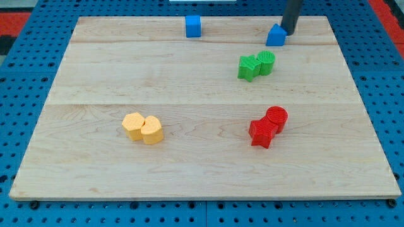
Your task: Push the blue triangle towards green circle and the green star
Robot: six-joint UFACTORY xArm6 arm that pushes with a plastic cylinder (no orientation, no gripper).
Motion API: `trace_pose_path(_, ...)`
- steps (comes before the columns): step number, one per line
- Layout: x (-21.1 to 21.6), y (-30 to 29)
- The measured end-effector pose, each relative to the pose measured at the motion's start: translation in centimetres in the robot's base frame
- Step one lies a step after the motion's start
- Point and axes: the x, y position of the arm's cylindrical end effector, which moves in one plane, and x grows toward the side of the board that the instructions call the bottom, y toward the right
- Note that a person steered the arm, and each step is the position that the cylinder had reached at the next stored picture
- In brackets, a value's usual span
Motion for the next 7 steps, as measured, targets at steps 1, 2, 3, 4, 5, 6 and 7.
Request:
trace_pose_path(1, 0.0, -2.1)
trace_pose_path(2, 0.0, -4.2)
trace_pose_path(3, 0.1, -5.4)
trace_pose_path(4, 0.5, -4.8)
trace_pose_path(5, 1.2, -3.3)
trace_pose_path(6, 2.3, -3.0)
trace_pose_path(7, 3.1, -5.2)
